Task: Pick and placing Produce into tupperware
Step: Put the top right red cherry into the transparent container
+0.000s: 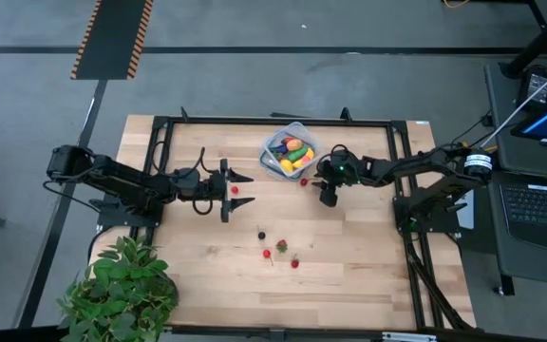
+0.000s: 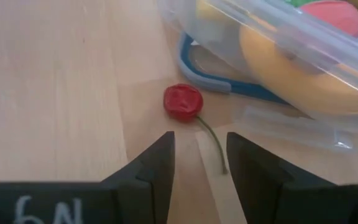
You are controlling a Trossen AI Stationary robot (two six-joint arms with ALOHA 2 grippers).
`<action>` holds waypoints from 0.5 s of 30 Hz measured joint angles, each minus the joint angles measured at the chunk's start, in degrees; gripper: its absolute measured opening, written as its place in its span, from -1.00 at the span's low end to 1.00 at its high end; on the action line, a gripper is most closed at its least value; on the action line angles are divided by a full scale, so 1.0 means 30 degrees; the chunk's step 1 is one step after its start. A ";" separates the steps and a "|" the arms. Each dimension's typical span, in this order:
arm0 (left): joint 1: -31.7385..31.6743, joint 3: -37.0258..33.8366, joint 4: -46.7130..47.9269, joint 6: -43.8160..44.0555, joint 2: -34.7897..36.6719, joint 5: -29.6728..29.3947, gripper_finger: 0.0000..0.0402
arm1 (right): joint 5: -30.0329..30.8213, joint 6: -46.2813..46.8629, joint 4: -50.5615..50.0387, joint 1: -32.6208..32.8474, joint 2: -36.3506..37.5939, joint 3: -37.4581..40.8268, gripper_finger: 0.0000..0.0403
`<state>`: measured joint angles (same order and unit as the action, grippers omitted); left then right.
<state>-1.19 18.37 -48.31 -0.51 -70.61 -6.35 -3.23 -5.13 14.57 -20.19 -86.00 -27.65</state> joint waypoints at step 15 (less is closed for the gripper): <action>-0.0001 0.0000 0.0000 -0.0015 0.0000 0.0000 0.33 | -0.0479 -0.0034 -0.0637 -0.0821 -0.0368 -0.0003 -0.27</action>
<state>-1.20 18.37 -48.31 -0.56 -70.61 -6.35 -4.67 -5.23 12.66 -22.65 -87.10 -27.66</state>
